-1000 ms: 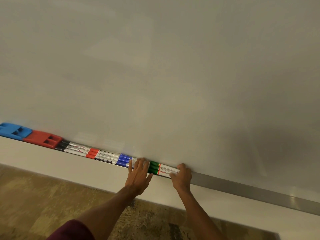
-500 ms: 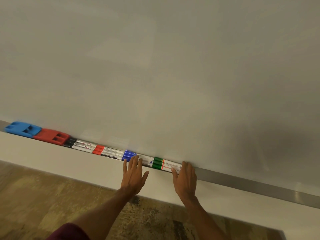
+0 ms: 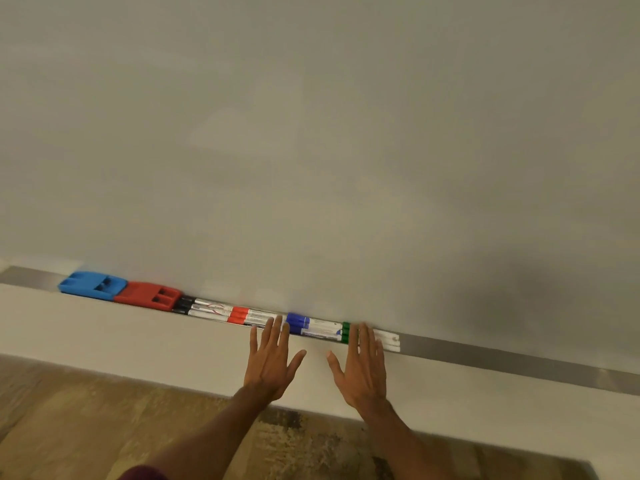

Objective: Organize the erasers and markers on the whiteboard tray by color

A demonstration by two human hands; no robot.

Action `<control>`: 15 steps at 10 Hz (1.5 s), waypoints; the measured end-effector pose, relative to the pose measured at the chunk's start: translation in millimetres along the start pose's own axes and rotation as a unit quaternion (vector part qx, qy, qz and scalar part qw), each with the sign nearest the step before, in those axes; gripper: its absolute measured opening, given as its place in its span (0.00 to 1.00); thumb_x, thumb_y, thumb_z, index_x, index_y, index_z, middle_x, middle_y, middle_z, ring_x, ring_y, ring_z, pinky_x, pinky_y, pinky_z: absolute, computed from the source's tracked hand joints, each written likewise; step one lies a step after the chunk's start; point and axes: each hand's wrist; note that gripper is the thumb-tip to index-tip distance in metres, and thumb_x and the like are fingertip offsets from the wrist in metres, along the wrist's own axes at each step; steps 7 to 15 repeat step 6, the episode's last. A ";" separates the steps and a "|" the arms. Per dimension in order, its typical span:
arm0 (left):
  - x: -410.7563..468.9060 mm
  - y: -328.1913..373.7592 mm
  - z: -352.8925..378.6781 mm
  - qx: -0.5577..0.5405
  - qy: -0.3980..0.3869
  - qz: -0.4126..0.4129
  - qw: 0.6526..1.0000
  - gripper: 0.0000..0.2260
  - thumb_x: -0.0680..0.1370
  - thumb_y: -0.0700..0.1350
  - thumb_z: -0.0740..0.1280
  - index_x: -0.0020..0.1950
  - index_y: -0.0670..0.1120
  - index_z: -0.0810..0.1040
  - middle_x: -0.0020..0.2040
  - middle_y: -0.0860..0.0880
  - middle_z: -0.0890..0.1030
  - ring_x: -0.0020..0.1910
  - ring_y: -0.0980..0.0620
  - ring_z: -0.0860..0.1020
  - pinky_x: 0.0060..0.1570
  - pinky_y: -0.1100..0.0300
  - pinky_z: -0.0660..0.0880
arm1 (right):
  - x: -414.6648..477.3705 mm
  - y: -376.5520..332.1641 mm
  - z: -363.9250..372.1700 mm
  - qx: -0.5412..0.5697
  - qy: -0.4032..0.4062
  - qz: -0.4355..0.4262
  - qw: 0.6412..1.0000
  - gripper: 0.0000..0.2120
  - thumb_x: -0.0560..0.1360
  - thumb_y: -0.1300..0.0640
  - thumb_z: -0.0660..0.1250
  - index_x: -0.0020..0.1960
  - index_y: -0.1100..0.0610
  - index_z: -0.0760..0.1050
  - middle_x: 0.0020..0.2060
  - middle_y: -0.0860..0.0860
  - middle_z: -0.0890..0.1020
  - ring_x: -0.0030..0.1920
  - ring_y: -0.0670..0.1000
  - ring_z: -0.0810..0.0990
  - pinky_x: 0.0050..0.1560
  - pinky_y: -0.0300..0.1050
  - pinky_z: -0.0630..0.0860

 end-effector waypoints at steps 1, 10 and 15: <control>-4.9 -15.3 -11.1 0.009 0.001 0.015 1.000 0.34 0.78 0.66 0.45 0.68 0.43 0.72 0.68 0.42 0.73 0.68 0.40 0.69 0.69 0.46 0.48 | -8.3 -24.9 -0.9 -0.005 0.006 0.000 1.000 0.40 0.73 0.30 0.41 0.72 0.57 0.59 0.70 0.57 0.67 0.71 0.59 0.65 0.71 0.56 0.58; -29.2 -95.5 -44.9 0.036 0.087 0.105 0.990 0.34 0.78 0.66 0.46 0.69 0.42 0.71 0.70 0.41 0.69 0.71 0.42 0.64 0.71 0.44 0.44 | -42.5 -122.2 3.9 0.001 0.033 -0.009 0.999 0.42 0.72 0.29 0.45 0.75 0.55 0.46 0.76 0.54 0.50 0.75 0.55 0.48 0.75 0.51 0.43; -29.2 -95.5 -44.9 0.036 0.087 0.105 0.990 0.34 0.78 0.66 0.46 0.69 0.42 0.71 0.70 0.41 0.69 0.71 0.42 0.64 0.71 0.44 0.44 | -42.5 -122.2 3.9 0.001 0.033 -0.009 0.999 0.42 0.72 0.29 0.45 0.75 0.55 0.46 0.76 0.54 0.50 0.75 0.55 0.48 0.75 0.51 0.43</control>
Point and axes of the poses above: each hand's wrist, its own x-axis towards the middle knuckle, its own z-axis out of the palm, y = z × x
